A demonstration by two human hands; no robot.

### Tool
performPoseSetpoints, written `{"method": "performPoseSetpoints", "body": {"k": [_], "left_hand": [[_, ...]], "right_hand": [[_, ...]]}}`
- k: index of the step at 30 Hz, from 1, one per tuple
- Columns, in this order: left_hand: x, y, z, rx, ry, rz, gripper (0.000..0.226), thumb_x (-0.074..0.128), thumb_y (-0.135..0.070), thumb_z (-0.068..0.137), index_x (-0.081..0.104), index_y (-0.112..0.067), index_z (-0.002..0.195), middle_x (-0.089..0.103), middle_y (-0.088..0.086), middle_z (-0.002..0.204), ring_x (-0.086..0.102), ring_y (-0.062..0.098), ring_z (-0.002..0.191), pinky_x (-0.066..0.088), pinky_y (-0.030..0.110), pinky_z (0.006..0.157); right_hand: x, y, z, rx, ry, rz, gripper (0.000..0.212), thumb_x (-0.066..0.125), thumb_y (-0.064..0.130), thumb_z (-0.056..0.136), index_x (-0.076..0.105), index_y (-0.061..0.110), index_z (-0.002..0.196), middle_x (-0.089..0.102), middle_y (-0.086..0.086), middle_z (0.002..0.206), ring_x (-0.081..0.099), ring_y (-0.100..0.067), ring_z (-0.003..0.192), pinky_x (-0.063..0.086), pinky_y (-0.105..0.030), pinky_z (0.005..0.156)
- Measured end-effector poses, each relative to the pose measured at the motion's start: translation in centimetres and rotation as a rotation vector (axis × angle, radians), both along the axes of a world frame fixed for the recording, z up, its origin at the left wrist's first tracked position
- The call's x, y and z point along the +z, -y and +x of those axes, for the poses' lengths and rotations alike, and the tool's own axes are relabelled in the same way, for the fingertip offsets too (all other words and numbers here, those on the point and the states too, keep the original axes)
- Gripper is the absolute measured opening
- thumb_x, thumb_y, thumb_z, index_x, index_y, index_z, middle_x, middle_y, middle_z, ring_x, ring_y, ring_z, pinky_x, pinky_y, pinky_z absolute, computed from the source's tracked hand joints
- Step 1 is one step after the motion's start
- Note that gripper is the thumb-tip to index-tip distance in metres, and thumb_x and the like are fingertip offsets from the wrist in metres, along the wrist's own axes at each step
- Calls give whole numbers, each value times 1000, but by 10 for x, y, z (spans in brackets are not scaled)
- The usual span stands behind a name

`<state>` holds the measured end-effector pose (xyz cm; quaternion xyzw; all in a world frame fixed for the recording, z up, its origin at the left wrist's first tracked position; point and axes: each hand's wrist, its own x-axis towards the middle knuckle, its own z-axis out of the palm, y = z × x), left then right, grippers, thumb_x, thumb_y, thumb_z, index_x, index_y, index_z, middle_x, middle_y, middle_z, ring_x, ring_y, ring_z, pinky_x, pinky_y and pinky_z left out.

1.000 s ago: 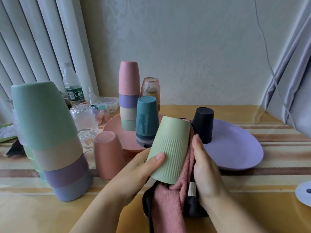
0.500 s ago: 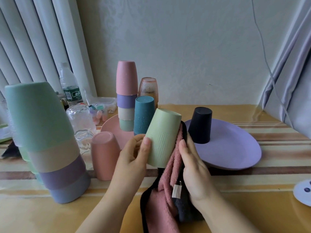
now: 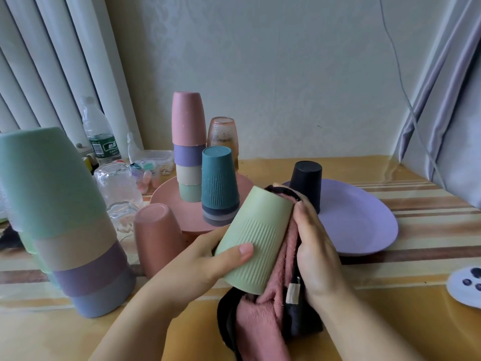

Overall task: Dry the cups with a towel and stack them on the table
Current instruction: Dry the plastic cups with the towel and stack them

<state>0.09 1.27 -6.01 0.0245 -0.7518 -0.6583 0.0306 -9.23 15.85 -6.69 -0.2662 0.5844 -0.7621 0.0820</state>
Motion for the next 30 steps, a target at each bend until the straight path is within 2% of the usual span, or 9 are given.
{"method": "performPoseSetpoints", "body": {"k": [5, 8, 11, 15, 17, 21, 24, 28, 30], "left_hand": [[0, 7, 3, -40, 165, 139, 52, 66, -57, 55, 76, -27, 97, 75, 1, 103, 72, 14, 92, 56, 25, 76], [-2, 6, 2, -54, 217, 305, 47, 67, -50, 47, 81, -23, 84, 76, 5, 92, 73, 16, 79, 57, 26, 64], [-3, 5, -1, -53, 245, 442, 49, 79, -43, 39, 81, -19, 82, 75, 11, 84, 72, 22, 69, 58, 33, 58], [-10, 3, -5, 21, 272, 449, 71, 77, -49, 45, 72, -13, 106, 72, 18, 92, 70, 29, 75, 59, 42, 68], [-12, -1, -7, 59, 241, 424, 53, 75, -48, 53, 77, -16, 96, 74, 16, 91, 70, 27, 76, 60, 41, 73], [-14, -7, -13, 203, 159, 307, 27, 78, -35, 66, 78, -11, 78, 76, 10, 79, 73, 19, 74, 58, 30, 75], [-16, -9, -13, 272, 22, 224, 40, 69, -51, 69, 76, -22, 95, 76, 5, 96, 72, 20, 93, 56, 32, 83], [-19, -16, -12, 341, -118, 80, 40, 60, -46, 72, 60, -29, 108, 74, -5, 98, 69, 1, 88, 52, 13, 66], [-22, -18, -15, 422, -135, -46, 55, 67, -47, 65, 54, -28, 115, 68, -8, 101, 65, -7, 86, 49, 9, 65]], "right_hand": [[-4, 0, -4, -26, 67, 46, 62, 54, 54, 75, 61, 14, 121, 64, 0, 124, 55, -12, 121, 37, -42, 110], [-5, 1, -3, -53, 103, 91, 75, 56, 63, 64, 61, 14, 122, 64, 0, 125, 55, -12, 120, 38, -41, 109], [-3, 1, -3, -46, 140, 127, 61, 60, 56, 73, 63, 15, 119, 66, 2, 121, 57, -11, 117, 38, -39, 108], [-1, -1, -1, -70, 207, 224, 29, 49, 42, 93, 61, 28, 115, 61, 17, 117, 55, -1, 110, 38, -27, 104], [1, 0, 1, -99, 216, 226, 26, 43, 43, 95, 60, 33, 112, 59, 24, 110, 54, 5, 103, 39, -21, 97], [1, 3, 6, -98, 248, 215, 39, 38, 45, 96, 58, 28, 125, 58, 16, 125, 52, -2, 117, 39, -29, 106], [2, 8, 14, -24, 204, 281, 24, 37, 39, 98, 60, 33, 106, 59, 15, 122, 53, -1, 114, 39, -26, 104], [0, 8, 8, 6, 22, 413, 28, 38, 37, 100, 59, 32, 117, 63, 17, 117, 55, 0, 112, 43, -30, 103], [2, 0, -1, -45, -65, 475, 21, 40, 33, 100, 58, 37, 108, 65, 21, 104, 58, 5, 99, 47, -15, 90]]}}
